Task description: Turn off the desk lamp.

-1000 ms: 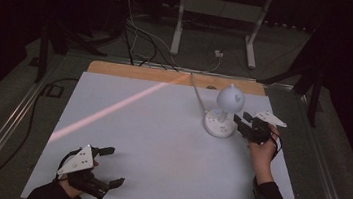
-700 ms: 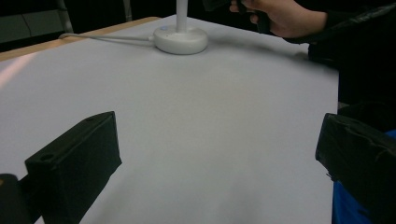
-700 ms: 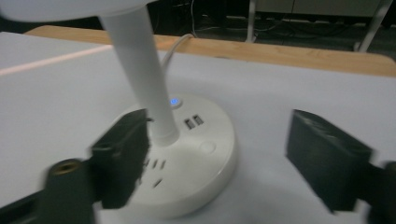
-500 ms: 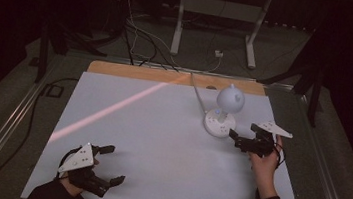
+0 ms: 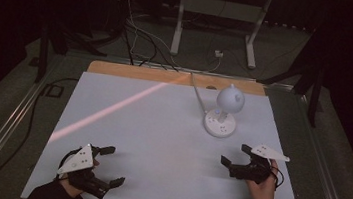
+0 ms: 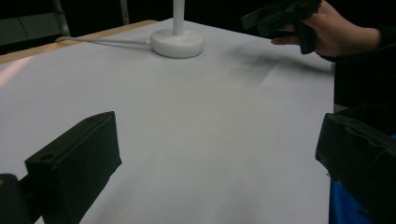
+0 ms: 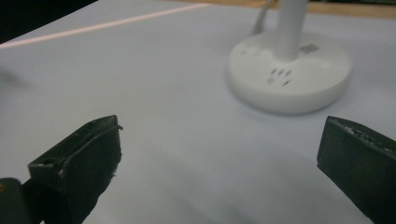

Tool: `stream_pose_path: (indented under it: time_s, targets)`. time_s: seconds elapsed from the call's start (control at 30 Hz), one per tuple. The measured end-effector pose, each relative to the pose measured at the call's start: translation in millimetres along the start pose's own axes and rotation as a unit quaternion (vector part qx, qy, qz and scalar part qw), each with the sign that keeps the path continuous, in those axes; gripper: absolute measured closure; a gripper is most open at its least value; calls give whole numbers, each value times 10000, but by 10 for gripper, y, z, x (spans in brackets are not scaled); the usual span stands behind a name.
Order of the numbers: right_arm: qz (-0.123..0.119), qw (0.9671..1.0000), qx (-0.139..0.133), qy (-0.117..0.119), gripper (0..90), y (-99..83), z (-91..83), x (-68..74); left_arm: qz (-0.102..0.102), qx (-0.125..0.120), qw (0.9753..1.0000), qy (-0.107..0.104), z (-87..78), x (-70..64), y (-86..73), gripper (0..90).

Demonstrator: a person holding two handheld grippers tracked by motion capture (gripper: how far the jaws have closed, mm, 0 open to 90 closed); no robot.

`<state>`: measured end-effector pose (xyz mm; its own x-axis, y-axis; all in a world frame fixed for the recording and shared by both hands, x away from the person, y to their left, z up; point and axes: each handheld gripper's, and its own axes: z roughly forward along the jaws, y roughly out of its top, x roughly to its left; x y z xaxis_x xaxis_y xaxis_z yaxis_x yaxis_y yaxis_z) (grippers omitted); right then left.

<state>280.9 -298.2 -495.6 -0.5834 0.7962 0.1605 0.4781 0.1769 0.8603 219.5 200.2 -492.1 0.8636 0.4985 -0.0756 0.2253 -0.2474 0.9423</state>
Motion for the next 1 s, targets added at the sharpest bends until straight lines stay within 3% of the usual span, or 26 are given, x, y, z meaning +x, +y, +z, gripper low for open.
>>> stream_pose_path:
  time_s: [0.17,0.37,0.47,0.67,1.0]
  targets:
    - [-101,9997,144,157,0,-106,-97,51,-17,10,10000,11,15,13,-2,6]
    - [-242,9993,300,27,0,-216,-198,76,17,22,10000,13,13,0,3,6]
    - [-354,9989,302,68,0,-259,-223,99,-23,9,10000,3,20,11,1,6]
    - [-541,9974,237,415,0,-241,-158,104,-15,-11,10000,4,20,6,7,6]
    - [-682,9954,428,524,0,-244,-113,145,-13,4,10000,12,24,9,7,6]
